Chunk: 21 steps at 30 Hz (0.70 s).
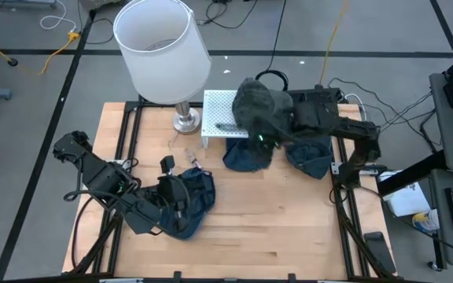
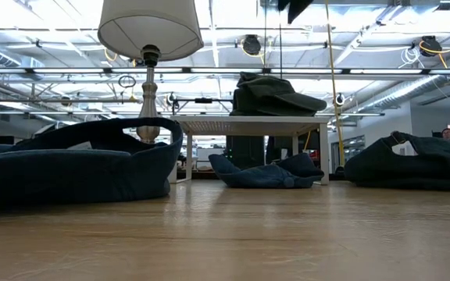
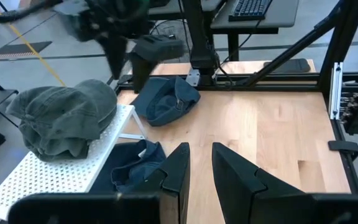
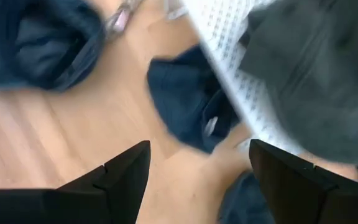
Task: Pick & Place hat
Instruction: Put the top right blue cap on the shelf
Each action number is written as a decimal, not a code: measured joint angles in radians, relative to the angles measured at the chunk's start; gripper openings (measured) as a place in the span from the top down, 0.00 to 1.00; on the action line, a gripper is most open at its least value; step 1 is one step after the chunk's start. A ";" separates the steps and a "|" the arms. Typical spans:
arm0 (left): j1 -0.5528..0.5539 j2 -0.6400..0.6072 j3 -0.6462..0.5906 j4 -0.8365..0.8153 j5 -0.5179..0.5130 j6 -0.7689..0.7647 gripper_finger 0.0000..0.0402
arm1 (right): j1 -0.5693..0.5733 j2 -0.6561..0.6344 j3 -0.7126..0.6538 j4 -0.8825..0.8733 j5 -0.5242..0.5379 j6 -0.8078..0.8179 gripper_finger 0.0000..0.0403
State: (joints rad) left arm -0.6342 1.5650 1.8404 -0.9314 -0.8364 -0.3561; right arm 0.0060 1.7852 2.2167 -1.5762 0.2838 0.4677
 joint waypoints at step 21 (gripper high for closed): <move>0.007 0.000 0.000 0.003 0.002 -0.046 0.82 | 0.158 -0.637 -0.861 0.004 0.061 0.802 0.34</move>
State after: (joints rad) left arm -0.6275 1.5650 1.8404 -0.9281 -0.8349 -0.4017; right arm 0.1641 1.1484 1.3556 -1.5723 0.3449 1.2696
